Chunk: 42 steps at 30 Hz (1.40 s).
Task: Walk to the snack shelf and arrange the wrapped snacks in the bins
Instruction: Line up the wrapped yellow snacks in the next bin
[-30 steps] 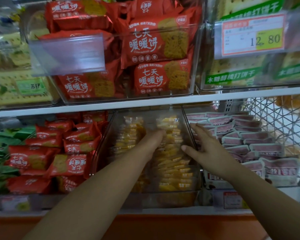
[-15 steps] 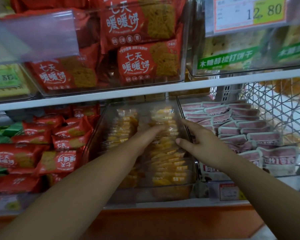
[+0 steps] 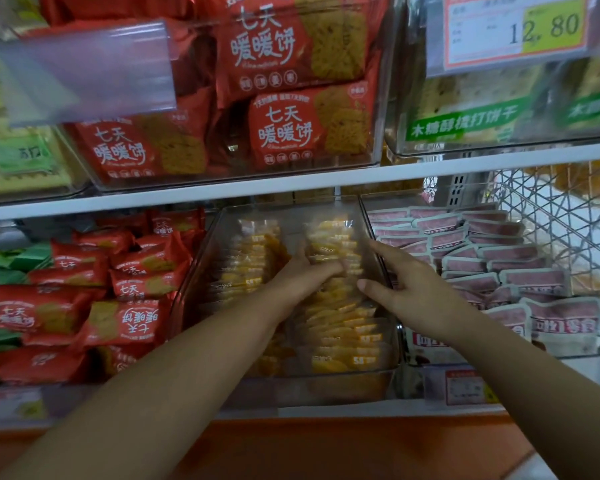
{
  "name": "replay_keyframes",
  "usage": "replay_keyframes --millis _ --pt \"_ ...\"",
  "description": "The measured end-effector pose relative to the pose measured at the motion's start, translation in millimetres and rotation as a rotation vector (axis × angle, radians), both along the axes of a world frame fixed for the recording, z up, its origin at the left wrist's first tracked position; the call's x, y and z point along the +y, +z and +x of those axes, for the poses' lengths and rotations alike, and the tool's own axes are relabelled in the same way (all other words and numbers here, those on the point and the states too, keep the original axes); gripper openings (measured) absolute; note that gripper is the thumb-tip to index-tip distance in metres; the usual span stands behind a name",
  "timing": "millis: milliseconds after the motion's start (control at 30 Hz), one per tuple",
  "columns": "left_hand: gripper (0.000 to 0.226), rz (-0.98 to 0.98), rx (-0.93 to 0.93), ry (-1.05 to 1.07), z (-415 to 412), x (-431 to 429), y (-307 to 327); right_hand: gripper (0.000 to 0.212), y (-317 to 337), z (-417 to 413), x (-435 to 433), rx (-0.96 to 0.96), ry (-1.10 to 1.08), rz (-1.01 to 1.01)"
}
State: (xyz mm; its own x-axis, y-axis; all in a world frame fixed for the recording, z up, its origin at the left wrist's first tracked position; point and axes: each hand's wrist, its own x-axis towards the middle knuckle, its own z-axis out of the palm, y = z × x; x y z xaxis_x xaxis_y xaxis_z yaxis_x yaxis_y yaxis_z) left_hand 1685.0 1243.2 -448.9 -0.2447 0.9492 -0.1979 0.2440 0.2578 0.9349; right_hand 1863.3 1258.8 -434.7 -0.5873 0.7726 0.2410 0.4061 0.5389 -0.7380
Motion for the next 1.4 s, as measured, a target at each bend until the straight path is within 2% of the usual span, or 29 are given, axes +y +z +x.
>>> replay_keyframes --millis 100,300,367,467,567,667,800,1000,1267,1400 --pt "0.095 -0.020 -0.016 -0.005 0 0 0 0.060 0 0 1 -0.010 0.000 -0.006" --pt "0.108 -0.052 0.009 -0.042 -3 0 -1 0.052 1 0 7 -0.185 0.009 0.091" --pt "0.105 -0.041 0.032 -0.057 -3 -3 -1 0.045 5 -3 15 -0.202 -0.030 0.136" --pt "0.095 -0.038 0.022 -0.063 -4 -2 -3 0.029 13 -11 43 -0.200 -0.130 0.324" --pt "0.097 -0.048 0.032 -0.068 -4 -4 -3 0.017 24 -26 66 -0.330 -0.043 0.386" --pt "0.106 -0.058 0.077 -0.098 -5 -8 -5 0.016 31 -43 77 -0.446 0.030 0.344" --pt "0.092 -0.063 0.143 -0.107 -3 -12 -4 0.012 30 -55 88 -0.477 -0.017 0.382" --pt "0.087 -0.039 0.191 -0.118 -3 -13 -4 0.015 32 -63 88 -0.592 -0.034 0.520" --pt "0.086 -0.029 0.205 -0.062 -5 -13 -7 0.019 33 -65 81 -0.552 -0.075 0.594" --pt "0.081 -0.050 0.231 -0.025 -4 -13 -6 0.013 38 -58 78 -0.579 0.024 0.635"
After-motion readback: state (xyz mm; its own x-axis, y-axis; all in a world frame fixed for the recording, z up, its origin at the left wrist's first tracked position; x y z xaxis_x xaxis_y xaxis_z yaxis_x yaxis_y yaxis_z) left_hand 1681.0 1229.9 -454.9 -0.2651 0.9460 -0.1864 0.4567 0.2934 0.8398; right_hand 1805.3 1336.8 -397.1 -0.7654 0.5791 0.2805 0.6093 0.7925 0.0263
